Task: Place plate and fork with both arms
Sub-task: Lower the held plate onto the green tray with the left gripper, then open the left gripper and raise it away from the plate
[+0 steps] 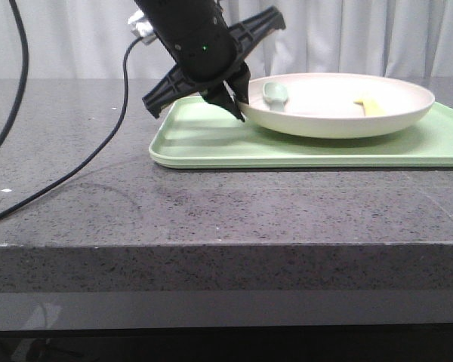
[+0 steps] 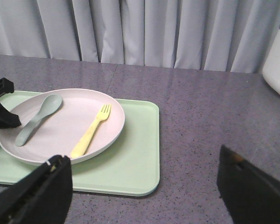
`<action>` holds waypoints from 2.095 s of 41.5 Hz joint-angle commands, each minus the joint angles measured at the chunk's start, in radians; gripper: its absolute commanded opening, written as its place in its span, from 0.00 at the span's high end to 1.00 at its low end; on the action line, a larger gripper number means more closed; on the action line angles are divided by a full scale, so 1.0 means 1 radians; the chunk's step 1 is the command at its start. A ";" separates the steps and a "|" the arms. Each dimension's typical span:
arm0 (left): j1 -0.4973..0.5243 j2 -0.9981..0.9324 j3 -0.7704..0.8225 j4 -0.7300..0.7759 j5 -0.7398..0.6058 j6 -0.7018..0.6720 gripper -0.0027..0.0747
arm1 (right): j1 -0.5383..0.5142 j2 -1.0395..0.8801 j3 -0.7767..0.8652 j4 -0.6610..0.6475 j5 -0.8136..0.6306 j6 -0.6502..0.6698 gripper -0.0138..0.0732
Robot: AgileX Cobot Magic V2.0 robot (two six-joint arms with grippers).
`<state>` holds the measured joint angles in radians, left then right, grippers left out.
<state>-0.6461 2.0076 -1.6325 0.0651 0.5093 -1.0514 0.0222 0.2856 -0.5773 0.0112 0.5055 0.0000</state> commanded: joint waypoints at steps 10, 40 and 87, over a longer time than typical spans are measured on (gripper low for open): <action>-0.041 -0.055 -0.040 0.130 -0.051 -0.125 0.99 | -0.005 0.019 -0.034 -0.011 -0.076 -0.007 0.10; -0.020 -0.219 -0.040 0.223 0.123 0.244 0.56 | -0.005 0.019 -0.034 -0.011 -0.076 -0.007 0.10; 0.264 -1.218 0.752 -0.309 0.189 1.256 0.56 | -0.005 0.051 -0.054 0.019 -0.062 -0.007 0.10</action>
<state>-0.3835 0.8137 -0.8675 -0.2185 0.7740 0.2028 0.0222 0.2962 -0.5818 0.0153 0.5061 0.0000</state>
